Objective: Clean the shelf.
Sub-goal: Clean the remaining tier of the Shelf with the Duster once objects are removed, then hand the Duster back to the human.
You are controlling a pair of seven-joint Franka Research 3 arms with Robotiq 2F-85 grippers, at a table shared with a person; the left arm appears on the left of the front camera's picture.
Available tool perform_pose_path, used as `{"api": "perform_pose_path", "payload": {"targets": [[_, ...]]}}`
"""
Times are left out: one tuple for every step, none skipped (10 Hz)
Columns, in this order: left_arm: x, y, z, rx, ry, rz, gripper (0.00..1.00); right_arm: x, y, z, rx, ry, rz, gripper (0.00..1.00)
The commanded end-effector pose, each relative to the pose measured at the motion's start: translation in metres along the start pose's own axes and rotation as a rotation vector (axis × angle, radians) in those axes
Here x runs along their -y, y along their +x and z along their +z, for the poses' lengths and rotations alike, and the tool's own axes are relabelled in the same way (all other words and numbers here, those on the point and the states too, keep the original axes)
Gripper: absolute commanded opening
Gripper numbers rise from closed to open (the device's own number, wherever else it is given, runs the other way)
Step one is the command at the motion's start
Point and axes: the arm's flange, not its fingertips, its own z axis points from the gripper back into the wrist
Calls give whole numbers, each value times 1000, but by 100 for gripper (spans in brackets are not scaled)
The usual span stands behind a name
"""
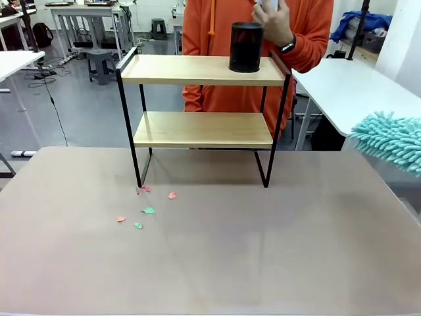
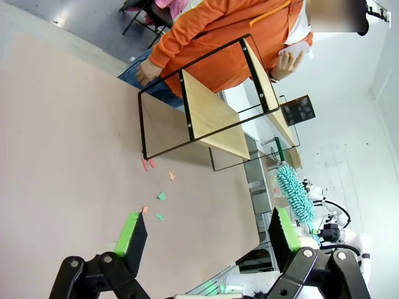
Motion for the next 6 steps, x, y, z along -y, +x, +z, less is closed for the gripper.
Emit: {"api": "perform_pose_path", "payload": {"targets": [[0, 0, -3, 15, -19, -17, 100, 3, -1, 6, -3, -7, 22, 0], [0, 0, -3, 15, -19, -17, 100, 3, -1, 6, -3, -7, 22, 0], [0, 0, -3, 15, -19, -17, 100, 3, -1, 6, -3, -7, 22, 0], [0, 0, -3, 15, -19, -17, 100, 3, -1, 6, -3, -7, 22, 0], [0, 0, -3, 15, -19, -17, 100, 3, -1, 6, -3, -7, 22, 0], [0, 0, -3, 15, -19, -17, 100, 3, -1, 6, -3, -7, 22, 0]]}}
